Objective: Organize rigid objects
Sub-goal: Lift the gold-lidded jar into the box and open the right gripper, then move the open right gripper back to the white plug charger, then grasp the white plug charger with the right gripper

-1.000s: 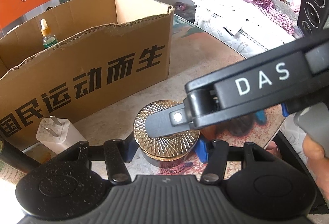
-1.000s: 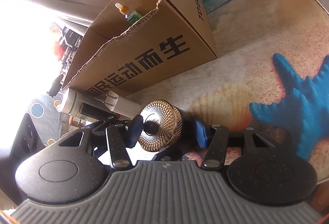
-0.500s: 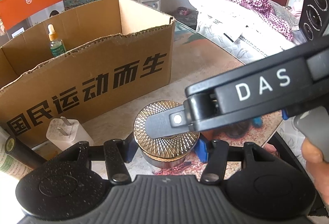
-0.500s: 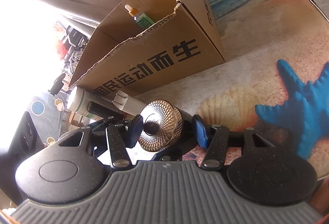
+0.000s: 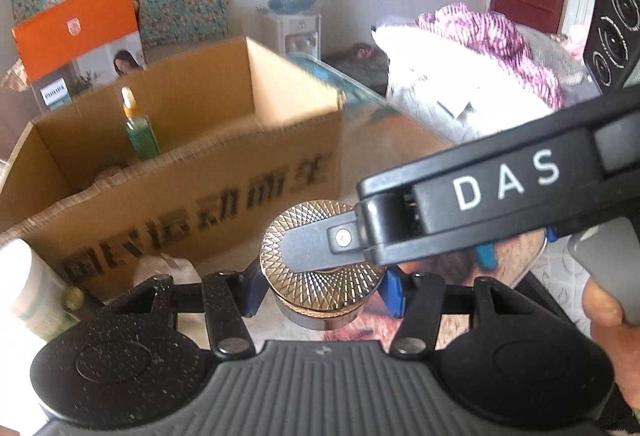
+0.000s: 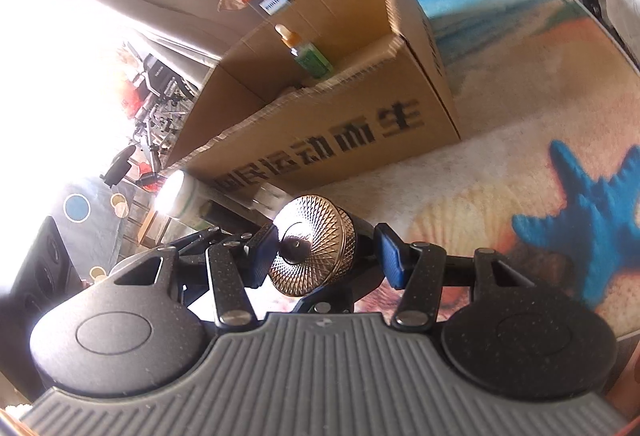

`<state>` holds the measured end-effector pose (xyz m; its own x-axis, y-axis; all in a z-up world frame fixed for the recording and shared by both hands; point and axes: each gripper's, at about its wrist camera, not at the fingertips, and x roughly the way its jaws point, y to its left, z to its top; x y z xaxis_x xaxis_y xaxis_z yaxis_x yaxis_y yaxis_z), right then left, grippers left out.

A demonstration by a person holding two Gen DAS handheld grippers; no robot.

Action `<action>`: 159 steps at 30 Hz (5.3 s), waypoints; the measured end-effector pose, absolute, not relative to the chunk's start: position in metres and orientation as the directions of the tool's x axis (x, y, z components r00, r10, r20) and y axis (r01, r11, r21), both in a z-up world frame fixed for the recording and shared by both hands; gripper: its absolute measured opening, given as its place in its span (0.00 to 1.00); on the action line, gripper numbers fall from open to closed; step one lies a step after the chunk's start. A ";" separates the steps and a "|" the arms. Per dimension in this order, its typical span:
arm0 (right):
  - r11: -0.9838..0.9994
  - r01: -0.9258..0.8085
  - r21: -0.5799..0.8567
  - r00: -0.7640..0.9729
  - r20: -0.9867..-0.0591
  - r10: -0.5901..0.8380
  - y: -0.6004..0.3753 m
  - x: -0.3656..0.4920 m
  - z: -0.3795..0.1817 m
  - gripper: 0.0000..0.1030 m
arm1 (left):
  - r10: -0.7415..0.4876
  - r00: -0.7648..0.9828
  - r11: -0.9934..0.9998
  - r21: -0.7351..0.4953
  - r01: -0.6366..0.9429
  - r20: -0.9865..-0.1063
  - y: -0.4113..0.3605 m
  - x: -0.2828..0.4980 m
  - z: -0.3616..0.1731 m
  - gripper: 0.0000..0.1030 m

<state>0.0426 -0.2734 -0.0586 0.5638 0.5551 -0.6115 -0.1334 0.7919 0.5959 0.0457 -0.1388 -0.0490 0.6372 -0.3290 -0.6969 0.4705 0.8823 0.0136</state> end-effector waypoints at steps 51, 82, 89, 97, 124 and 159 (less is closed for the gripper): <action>0.855 -0.348 0.385 0.470 -0.718 0.514 -0.243 0.346 -0.003 0.50 | -0.282 0.582 0.959 -0.222 0.173 -0.763 -0.114 0.317 -0.018 0.73; 0.952 -0.304 -0.030 0.863 -0.431 0.262 -0.231 0.008 0.097 0.99 | -0.422 0.633 0.904 -0.247 0.350 -0.649 -0.059 0.036 0.002 0.98; 0.953 -0.302 -0.038 0.864 -0.434 0.256 -0.219 -0.008 0.087 0.99 | -0.409 0.659 0.906 -0.194 0.377 -0.631 -0.057 0.020 -0.008 1.00; 0.954 -0.292 0.060 0.866 -0.406 0.291 -0.240 -0.024 0.063 0.99 | -0.409 0.664 0.901 -0.162 0.402 -0.626 -0.061 0.015 -0.023 1.00; 0.770 -0.199 0.606 0.512 -0.606 0.609 -0.213 0.108 -0.077 0.62 | -0.324 0.650 0.904 -0.022 0.428 -0.687 -0.073 0.066 -0.090 0.94; 0.784 -0.070 0.617 0.444 -0.684 0.578 -0.218 0.086 -0.104 0.39 | -0.445 0.560 0.854 -0.143 0.501 -0.699 -0.083 0.046 -0.088 0.56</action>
<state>0.0860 -0.2181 -0.1045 0.4441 0.5784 -0.6843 -0.0705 0.7839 0.6168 0.0455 -0.0828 -0.0879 0.5597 -0.4449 -0.6991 0.5006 0.8539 -0.1426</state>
